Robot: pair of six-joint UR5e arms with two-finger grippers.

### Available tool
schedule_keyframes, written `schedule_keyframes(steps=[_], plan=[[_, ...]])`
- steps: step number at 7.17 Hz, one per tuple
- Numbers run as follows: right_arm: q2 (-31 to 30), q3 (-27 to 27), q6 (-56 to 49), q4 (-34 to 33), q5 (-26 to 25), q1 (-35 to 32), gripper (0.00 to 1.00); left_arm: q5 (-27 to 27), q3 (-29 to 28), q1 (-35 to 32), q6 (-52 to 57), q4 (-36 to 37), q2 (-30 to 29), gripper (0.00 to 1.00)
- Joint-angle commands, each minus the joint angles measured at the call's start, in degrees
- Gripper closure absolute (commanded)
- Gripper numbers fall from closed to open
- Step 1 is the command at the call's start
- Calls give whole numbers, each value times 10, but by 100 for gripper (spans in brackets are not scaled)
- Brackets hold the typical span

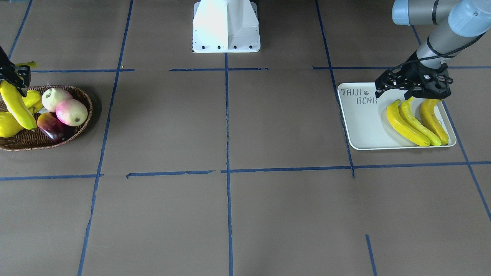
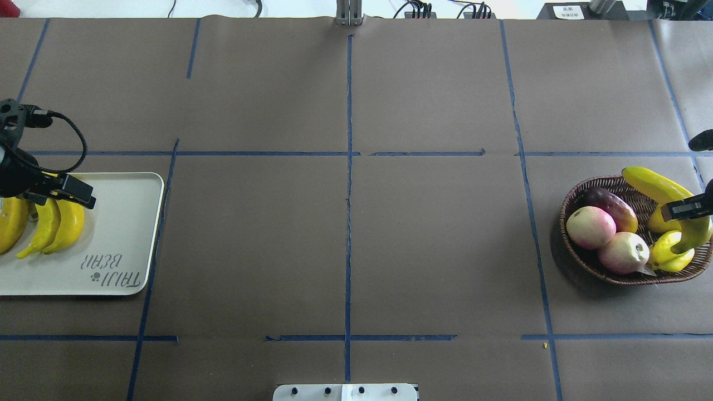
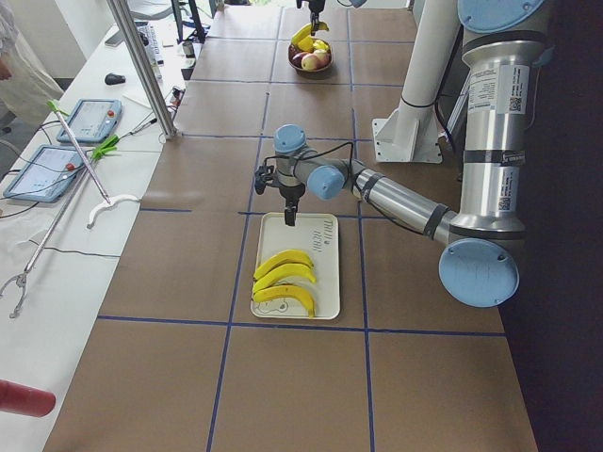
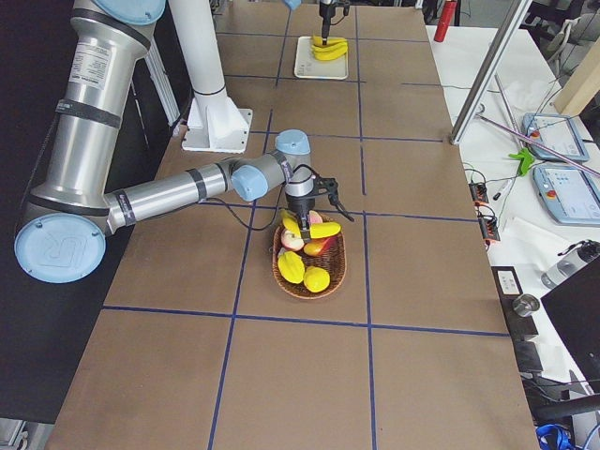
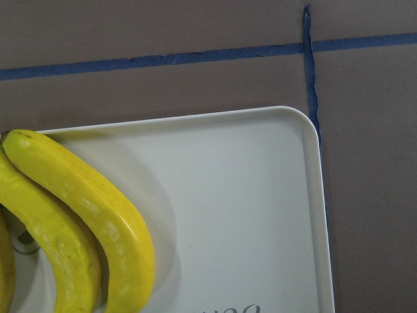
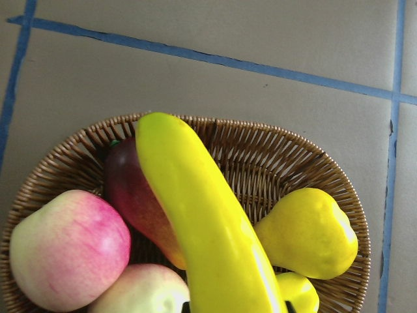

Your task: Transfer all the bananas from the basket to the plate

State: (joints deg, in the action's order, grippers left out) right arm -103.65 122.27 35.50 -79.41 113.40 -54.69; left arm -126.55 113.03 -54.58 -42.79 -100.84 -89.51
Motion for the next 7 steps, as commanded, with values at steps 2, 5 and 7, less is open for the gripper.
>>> schedule_keyframes(steps=[2, 5, 7], plan=[[122, -32, 3, -3, 70, 28, 96, -4, -2, 7, -61, 2, -35, 0], [242, -55, 8, -2, 65, 91, 96, -5, 0, 46, -292, 0, -100, 0], [295, -56, 56, -3, 36, 133, 95, 0, -4, 88, -450, 3, -180, 0]])
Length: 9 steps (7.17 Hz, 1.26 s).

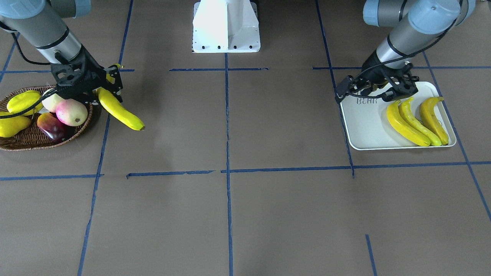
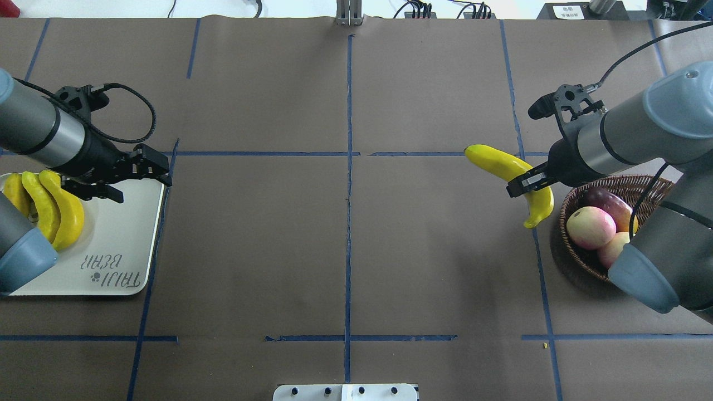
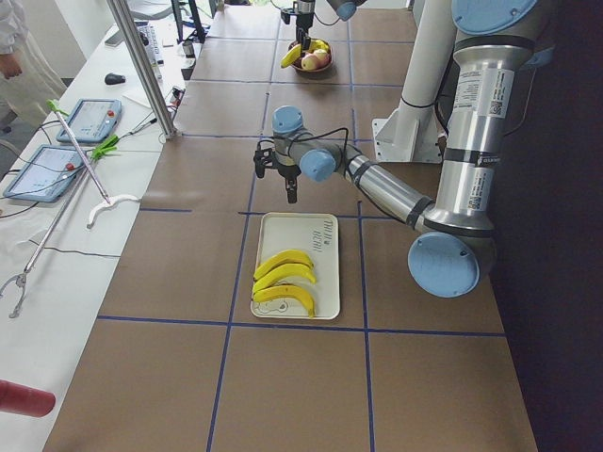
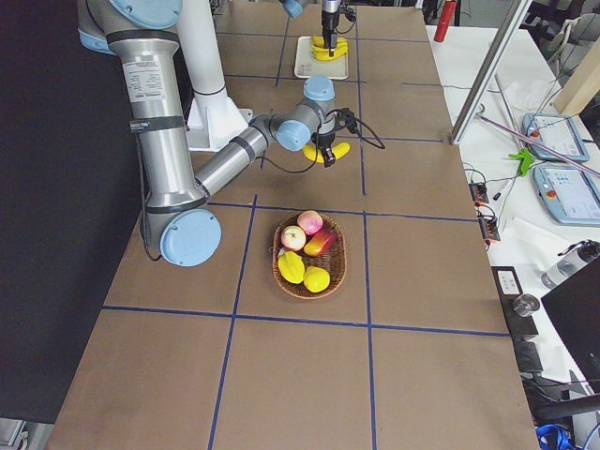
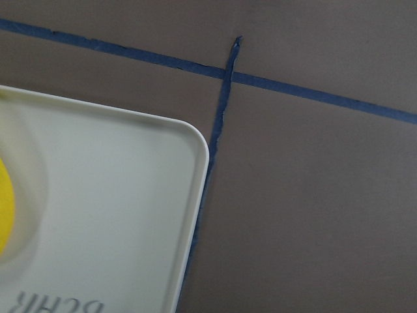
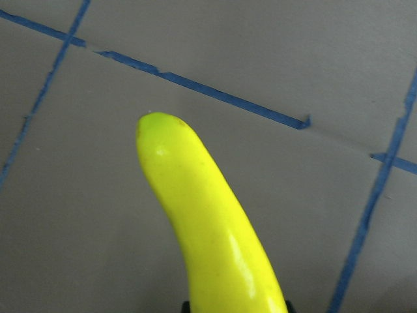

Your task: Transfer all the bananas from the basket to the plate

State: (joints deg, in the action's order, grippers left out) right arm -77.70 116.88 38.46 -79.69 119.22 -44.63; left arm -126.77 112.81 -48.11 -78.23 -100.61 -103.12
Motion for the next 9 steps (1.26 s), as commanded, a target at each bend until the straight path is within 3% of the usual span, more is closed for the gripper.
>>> schedule_keyframes(steps=[1, 3, 6, 9], plan=[[60, -3, 27, 0, -86, 73, 95, 2, -4, 26, -131, 1, -64, 0], [123, -19, 28, 0, -192, 143, 96, 1, -16, 27, -207, 5, -109, 1], [183, -45, 28, 1, -251, 189, 97, 0, -30, 35, -311, 5, -164, 2], [214, -71, 63, 11, -354, 240, 97, 0, -69, 49, -418, 4, -227, 3]])
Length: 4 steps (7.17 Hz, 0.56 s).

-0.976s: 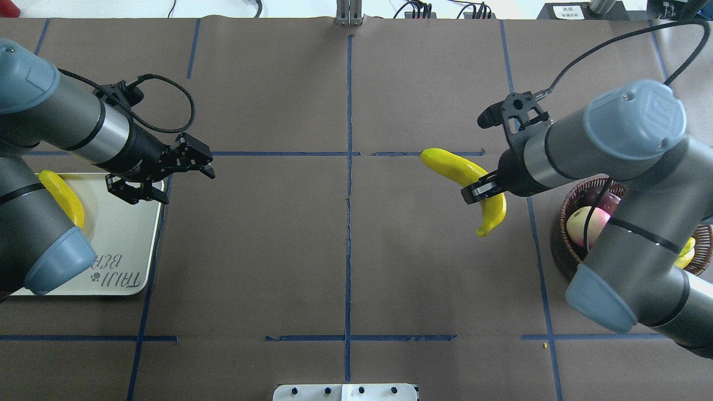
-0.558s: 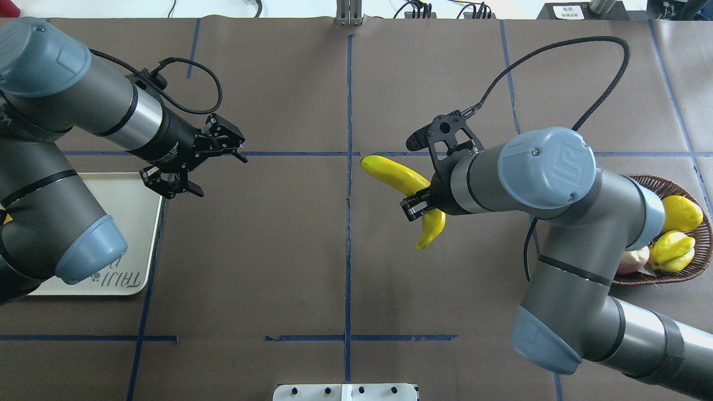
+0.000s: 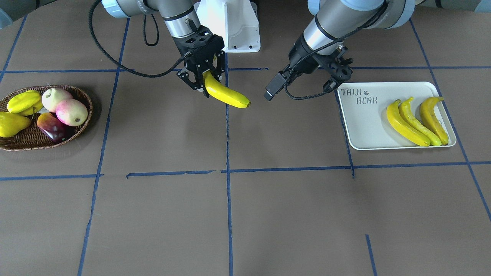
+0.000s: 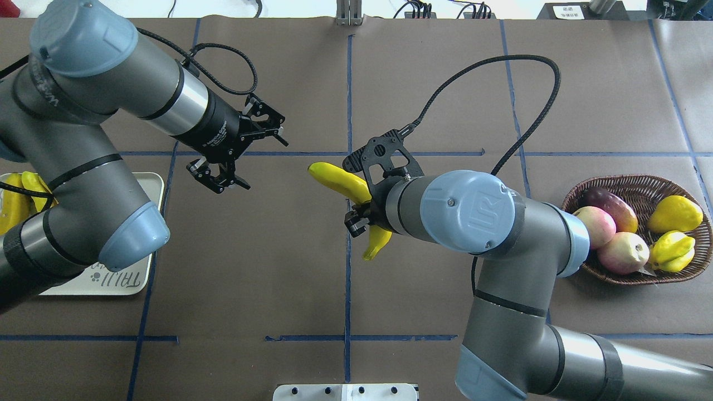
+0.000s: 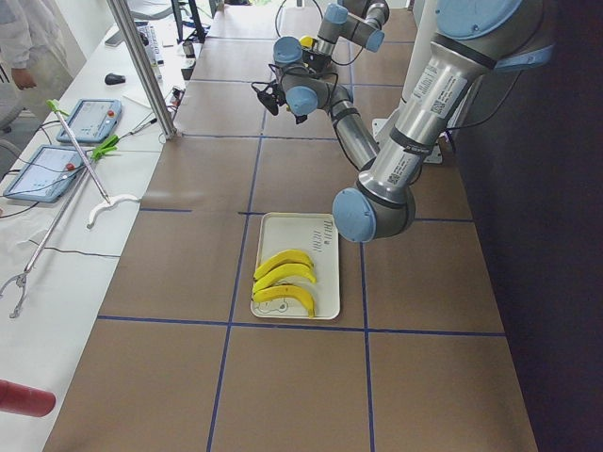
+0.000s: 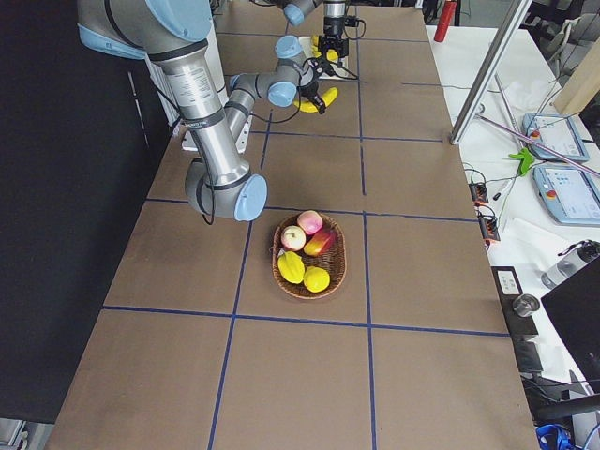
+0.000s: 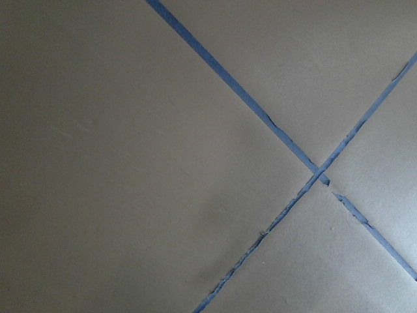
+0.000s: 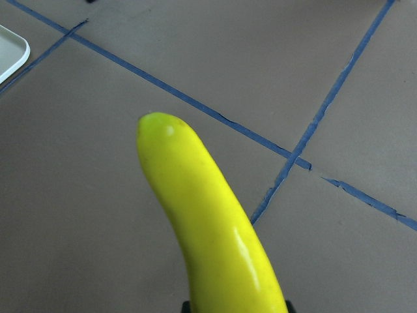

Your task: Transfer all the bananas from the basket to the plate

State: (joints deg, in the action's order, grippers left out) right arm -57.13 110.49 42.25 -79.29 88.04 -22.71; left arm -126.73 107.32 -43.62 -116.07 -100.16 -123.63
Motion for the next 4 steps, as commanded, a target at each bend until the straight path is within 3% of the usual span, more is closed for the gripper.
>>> schedule_keyframes(steps=[1, 4], plan=[[15, -22, 32, 33, -53, 28, 97, 0, -25, 10, -51, 0, -30, 3], [17, -29, 33, 62, -54, 38, 97, 2, -27, 24, -65, 0, -34, 3]])
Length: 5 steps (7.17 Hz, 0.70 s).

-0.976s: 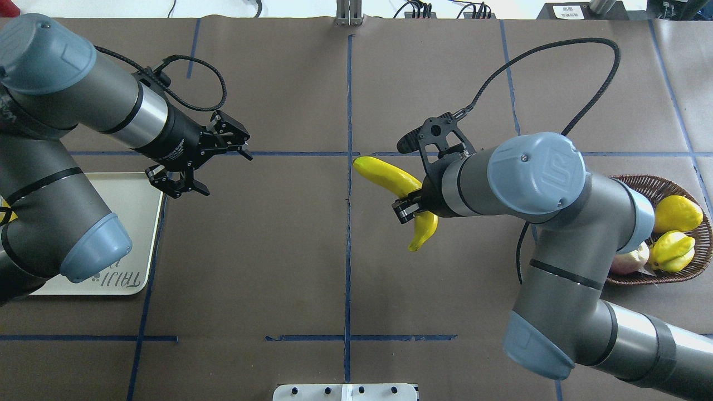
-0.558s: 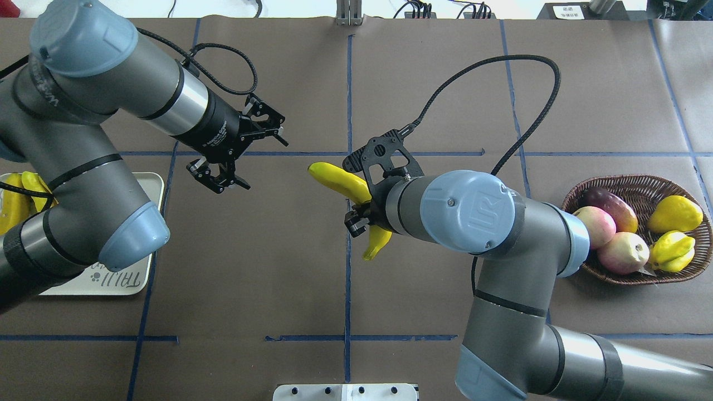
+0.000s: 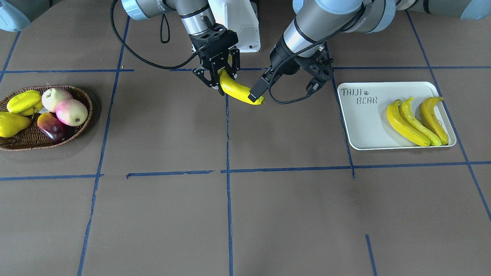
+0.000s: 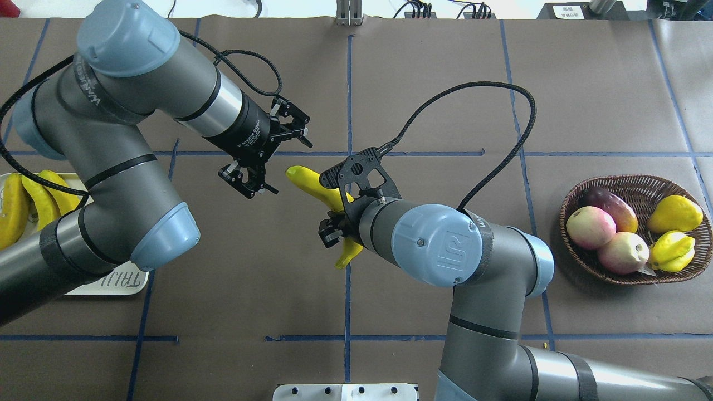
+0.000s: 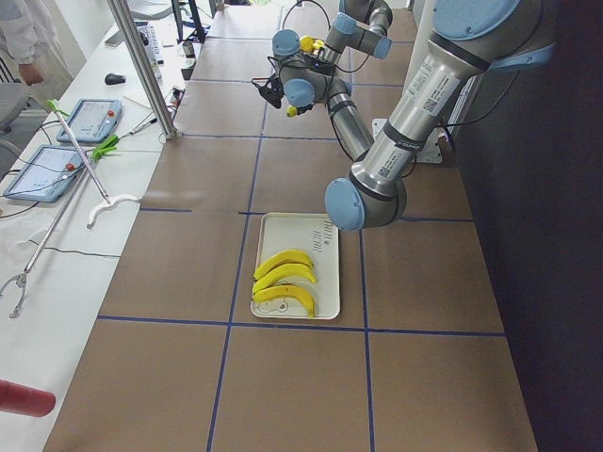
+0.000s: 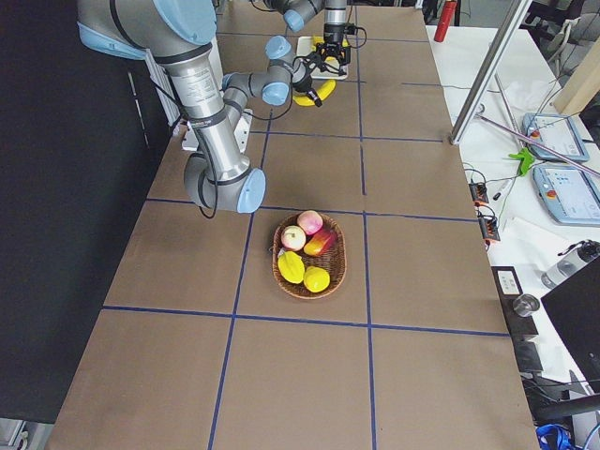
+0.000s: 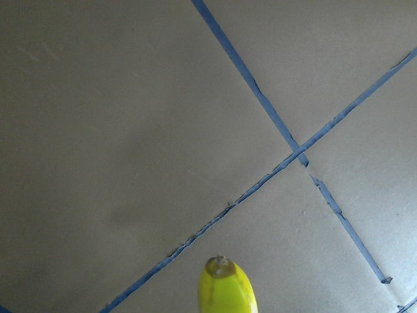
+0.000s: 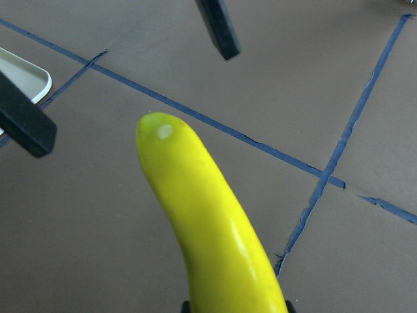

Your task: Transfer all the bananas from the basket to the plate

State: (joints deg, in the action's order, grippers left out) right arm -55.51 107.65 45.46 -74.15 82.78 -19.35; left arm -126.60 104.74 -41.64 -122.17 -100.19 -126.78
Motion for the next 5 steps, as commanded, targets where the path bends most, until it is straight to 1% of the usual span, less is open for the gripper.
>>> schedule_keyframes(steps=[1, 4, 5], plan=[[1, 1, 1, 15, -2, 4, 97, 0, -10, 9, -3, 0, -2, 3], [1, 5, 1, 15, -2, 4, 97, 18, -18, 29, -2, 0, -2, 4], [1, 5, 1, 15, -2, 5, 96, 18, -19, 29, -3, 0, -2, 18]])
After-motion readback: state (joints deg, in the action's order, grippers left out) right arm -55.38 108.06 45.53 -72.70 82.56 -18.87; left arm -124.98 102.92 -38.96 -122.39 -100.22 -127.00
